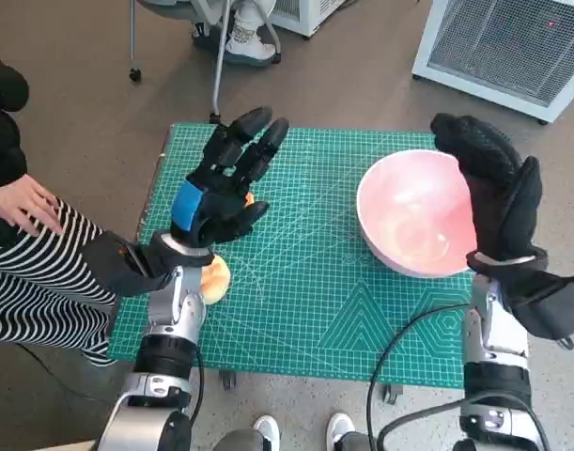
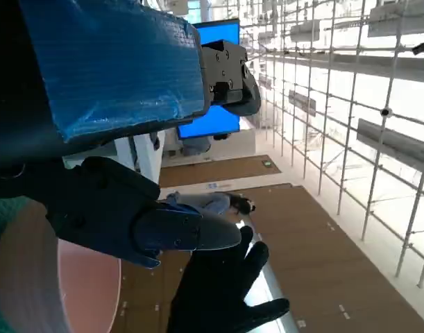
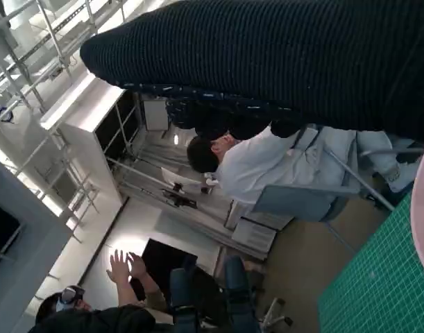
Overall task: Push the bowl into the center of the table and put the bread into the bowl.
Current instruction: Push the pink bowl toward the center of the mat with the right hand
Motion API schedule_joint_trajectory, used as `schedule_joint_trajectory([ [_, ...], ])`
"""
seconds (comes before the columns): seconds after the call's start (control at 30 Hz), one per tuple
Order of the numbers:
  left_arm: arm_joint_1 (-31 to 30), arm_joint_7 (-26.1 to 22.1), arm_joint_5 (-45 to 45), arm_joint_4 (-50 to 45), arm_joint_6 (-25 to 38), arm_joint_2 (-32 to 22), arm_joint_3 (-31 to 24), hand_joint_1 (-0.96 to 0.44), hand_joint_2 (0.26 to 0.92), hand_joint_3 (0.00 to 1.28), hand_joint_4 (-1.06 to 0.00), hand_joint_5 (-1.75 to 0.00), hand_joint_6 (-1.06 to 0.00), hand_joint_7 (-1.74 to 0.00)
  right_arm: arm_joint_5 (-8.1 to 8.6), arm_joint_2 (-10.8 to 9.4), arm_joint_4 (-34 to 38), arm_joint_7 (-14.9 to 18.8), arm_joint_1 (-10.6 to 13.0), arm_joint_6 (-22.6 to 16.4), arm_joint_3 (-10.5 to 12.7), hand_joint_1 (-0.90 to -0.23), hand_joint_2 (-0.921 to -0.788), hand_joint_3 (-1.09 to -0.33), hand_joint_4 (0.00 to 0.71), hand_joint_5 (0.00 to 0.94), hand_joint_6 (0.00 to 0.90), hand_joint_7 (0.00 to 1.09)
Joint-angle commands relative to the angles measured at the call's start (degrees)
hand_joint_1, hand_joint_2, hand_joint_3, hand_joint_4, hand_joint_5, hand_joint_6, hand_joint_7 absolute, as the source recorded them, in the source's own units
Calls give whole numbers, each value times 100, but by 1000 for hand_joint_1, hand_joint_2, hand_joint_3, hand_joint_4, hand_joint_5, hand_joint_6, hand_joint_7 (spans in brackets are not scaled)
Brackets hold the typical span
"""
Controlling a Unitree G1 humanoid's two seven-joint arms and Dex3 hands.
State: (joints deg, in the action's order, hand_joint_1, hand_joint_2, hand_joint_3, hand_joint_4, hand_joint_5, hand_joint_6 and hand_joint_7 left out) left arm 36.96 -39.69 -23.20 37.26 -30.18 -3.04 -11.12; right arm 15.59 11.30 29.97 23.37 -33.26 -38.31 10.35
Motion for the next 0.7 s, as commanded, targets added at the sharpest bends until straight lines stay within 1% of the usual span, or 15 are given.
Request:
schedule_joint_trajectory([
  [0.03,131,34,-58,23,-88,52,-54,-533,921,306,-159,-2,1,-566,-48,-32,39,32,29,122,-66,-739,-921,-801,143,2,54,460],
  [0.3,160,79,-67,19,-146,94,-124,-529,919,312,-152,-1,1,-543,-85,-41,62,58,31,137,-154,-740,-921,-798,144,2,56,458],
  [0.5,181,113,-36,53,-234,109,-158,-527,914,310,-145,0,1,-518,-39,20,117,126,27,151,-161,-739,-921,-800,142,1,56,458],
  [0.63,171,156,13,34,-312,117,-143,-523,913,310,-137,0,1,-510,-12,153,135,158,53,142,-69,-751,-921,-798,143,1,56,459],
  [0.7,168,176,41,42,-351,110,-131,-523,913,311,-134,0,1,-509,20,285,199,153,58,91,53,-754,-921,-797,144,2,56,458],
])
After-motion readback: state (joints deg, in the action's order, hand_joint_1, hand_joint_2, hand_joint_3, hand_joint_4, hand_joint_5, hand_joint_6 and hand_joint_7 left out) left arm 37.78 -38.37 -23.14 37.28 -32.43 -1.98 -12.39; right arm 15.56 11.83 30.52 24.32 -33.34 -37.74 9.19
